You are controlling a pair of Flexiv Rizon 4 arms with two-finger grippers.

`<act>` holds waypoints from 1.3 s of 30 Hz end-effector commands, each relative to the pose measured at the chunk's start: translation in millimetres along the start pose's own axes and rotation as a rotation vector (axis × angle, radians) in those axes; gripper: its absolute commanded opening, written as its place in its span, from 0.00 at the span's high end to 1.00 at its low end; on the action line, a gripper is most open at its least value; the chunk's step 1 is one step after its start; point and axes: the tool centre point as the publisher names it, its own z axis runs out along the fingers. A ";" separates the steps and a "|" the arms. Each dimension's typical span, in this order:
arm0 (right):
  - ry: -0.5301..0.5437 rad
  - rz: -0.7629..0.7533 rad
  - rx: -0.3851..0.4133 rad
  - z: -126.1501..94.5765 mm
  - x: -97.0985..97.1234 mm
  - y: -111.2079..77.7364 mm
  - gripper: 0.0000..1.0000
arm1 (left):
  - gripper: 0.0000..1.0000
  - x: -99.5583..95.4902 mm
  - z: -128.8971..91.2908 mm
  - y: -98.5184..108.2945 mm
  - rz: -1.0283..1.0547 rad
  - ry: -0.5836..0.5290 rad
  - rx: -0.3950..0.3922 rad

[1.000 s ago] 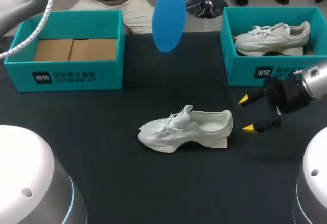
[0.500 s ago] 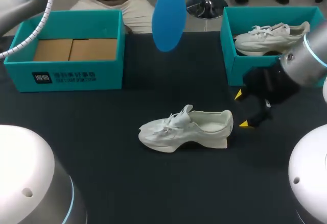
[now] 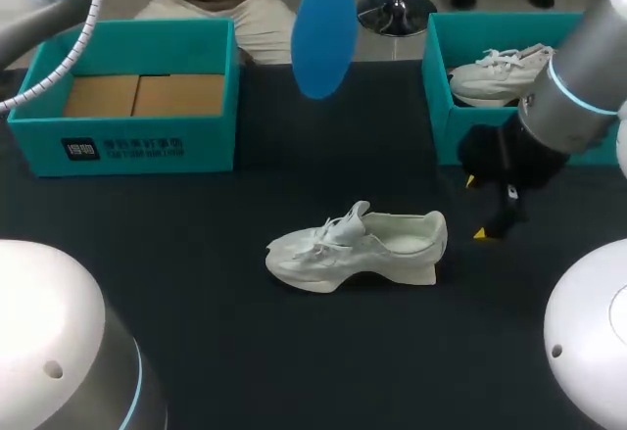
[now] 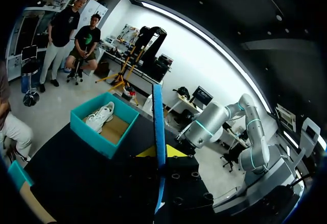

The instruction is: Take the shoe out of the shoebox, open the shoe tongue, remove and reinsert the insole, then place the shoe into the shoebox

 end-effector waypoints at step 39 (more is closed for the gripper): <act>0.007 0.024 0.019 -1.3 3.5 -1.8 0.00 | 1.00 6.3 -1.1 -1.6 -0.052 0.023 0.031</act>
